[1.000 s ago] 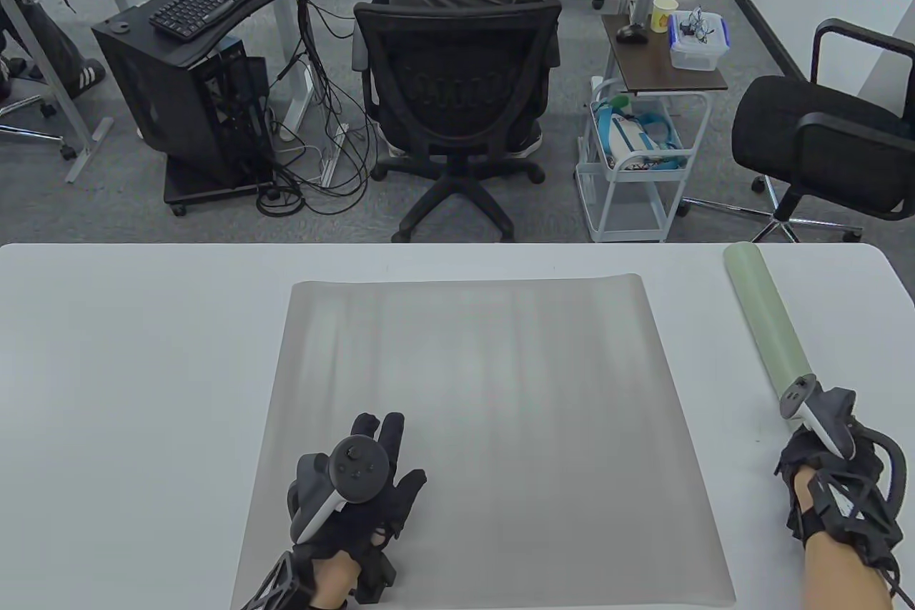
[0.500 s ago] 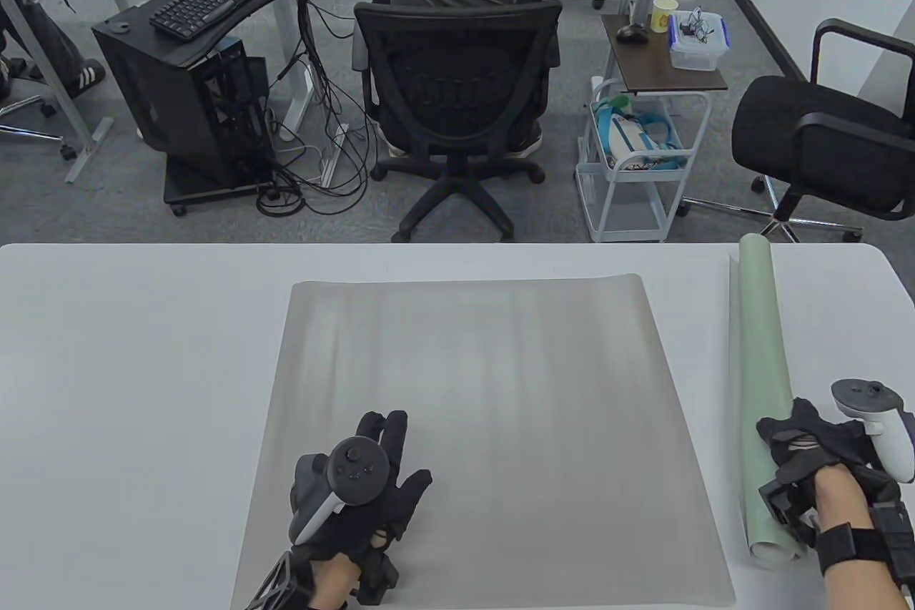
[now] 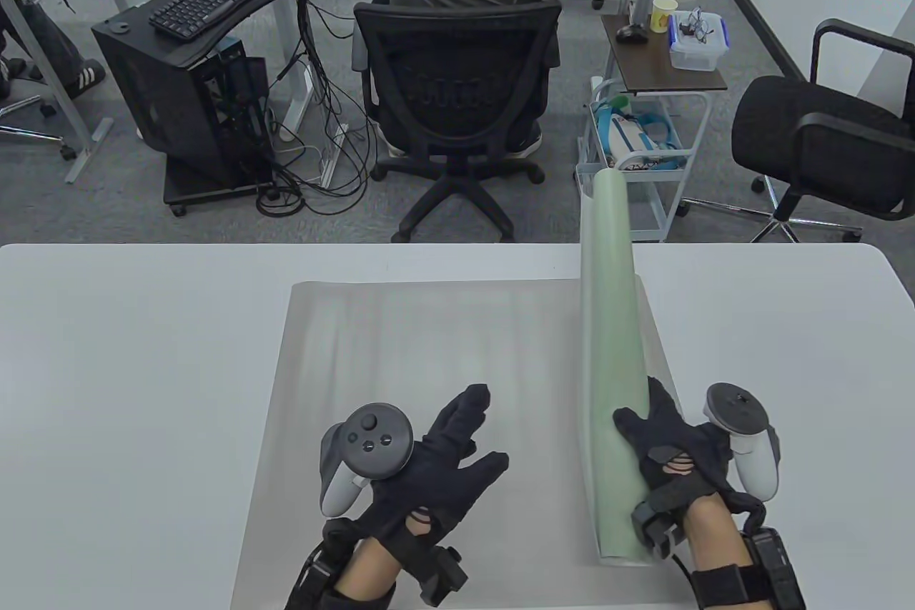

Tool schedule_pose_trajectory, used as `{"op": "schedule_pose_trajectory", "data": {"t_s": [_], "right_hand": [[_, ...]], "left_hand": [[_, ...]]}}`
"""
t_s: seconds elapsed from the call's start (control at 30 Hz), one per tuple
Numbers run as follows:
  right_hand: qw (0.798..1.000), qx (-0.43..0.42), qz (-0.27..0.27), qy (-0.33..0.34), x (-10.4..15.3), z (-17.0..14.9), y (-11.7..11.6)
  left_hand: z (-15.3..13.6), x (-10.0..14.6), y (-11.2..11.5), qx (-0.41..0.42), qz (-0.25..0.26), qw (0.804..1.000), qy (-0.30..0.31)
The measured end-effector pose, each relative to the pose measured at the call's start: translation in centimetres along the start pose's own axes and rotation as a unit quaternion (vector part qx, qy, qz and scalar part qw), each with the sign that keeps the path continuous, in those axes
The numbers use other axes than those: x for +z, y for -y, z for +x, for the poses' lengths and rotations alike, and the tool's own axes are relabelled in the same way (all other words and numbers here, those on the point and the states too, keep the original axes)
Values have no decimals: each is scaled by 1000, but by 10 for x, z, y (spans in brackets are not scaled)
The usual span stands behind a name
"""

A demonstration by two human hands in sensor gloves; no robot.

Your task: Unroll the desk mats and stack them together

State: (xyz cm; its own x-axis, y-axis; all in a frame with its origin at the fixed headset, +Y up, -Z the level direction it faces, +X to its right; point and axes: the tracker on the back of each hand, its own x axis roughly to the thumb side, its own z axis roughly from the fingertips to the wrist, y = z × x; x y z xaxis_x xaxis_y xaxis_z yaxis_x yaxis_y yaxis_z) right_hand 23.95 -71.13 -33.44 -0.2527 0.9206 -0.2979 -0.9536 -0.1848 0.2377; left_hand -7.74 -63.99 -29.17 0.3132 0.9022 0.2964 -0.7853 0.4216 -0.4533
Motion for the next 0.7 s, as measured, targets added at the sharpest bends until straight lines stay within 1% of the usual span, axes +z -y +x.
{"op": "schedule_pose_trajectory", "data": {"t_s": [0.07,0.1,0.2,0.27,0.33,0.4,0.43,0.5,0.57,0.63,0.7], "right_hand": [[1000,4,0,14,-4,0,-18],[1000,2,-1,21,-4,0,-27],[999,-15,-3,50,-4,-3,-46],[997,-29,-4,75,-1,-7,-53],[996,-3,-19,86,5,-7,-54],[994,-4,-15,104,10,-7,-55],[993,8,-18,116,13,-7,-56],[992,31,-25,122,17,-6,-59],[990,29,-9,137,19,-2,-65],[986,24,18,164,22,5,-81],[982,89,8,169,24,10,-90]], "left_hand": [[3,-12,16,48,-33,998,8],[2,-20,28,66,-46,997,8],[-11,-40,51,54,-64,996,-30],[-26,-49,58,48,-64,994,-68],[-38,-55,61,54,-62,993,-81],[-46,-58,63,85,-79,989,-88],[-52,-61,65,108,-87,986,-90],[-57,-63,66,121,-104,983,-93],[-63,-64,66,133,-96,982,-98],[-70,-65,66,152,-96,979,-99],[-77,-62,60,180,-77,976,-100]]}}
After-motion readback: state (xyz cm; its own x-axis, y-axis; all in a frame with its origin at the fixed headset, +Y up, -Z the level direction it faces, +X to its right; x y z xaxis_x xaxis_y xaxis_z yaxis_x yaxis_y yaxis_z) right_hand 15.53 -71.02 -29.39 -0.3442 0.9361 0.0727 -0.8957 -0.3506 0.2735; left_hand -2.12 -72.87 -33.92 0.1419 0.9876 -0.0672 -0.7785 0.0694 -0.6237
